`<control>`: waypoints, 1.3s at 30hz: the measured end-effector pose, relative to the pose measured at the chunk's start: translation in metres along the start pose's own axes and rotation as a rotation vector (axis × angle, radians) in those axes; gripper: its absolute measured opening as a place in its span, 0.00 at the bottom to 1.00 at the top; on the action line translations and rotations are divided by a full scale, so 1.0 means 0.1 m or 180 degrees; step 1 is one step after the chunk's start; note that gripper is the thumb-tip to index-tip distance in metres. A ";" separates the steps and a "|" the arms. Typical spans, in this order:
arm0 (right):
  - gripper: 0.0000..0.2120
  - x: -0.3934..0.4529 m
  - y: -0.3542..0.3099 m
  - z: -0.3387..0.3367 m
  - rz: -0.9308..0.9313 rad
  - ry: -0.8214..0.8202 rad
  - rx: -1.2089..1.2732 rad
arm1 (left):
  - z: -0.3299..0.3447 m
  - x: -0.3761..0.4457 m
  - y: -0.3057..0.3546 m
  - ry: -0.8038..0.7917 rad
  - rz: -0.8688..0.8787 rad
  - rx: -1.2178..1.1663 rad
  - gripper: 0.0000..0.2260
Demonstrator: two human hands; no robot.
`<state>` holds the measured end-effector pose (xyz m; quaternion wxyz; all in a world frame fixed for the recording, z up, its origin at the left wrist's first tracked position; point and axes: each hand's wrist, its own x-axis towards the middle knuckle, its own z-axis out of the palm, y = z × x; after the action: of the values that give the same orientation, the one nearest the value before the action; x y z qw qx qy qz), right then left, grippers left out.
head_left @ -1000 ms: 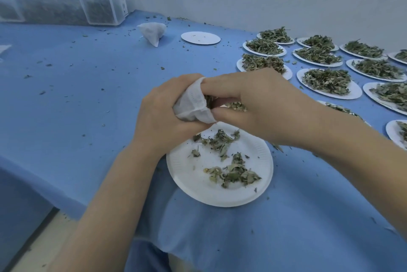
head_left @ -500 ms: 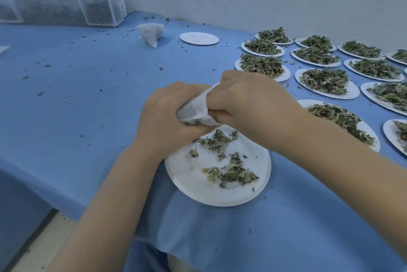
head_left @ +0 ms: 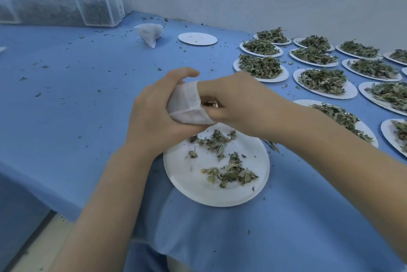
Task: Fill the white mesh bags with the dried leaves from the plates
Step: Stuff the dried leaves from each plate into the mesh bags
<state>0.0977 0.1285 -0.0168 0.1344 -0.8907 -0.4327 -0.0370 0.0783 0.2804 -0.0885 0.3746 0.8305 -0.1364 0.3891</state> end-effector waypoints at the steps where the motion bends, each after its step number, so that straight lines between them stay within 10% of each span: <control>1: 0.05 -0.03 0.02 -0.02 -0.0059 -0.0011 0.0245 | -0.02 0.00 -0.01 -0.0066 -0.0113 0.0045 0.30; 10: 0.04 -0.34 0.25 -0.10 0.0274 0.0922 0.0775 | -0.02 0.00 -0.09 0.0203 -0.0472 0.0297 0.16; 17: 0.15 -0.29 0.34 0.25 0.0646 -0.0452 -0.0040 | 0.00 0.00 -0.11 0.0242 -0.0518 0.0351 0.15; 39: 0.32 -0.26 0.21 0.31 0.0017 -0.0613 -0.0030 | 0.00 -0.01 -0.10 0.0179 -0.0554 0.0320 0.12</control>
<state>0.0966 0.1049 -0.0553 0.0880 -0.8919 -0.4411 0.0472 0.0828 0.2874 -0.0946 0.3685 0.8457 -0.0335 0.3846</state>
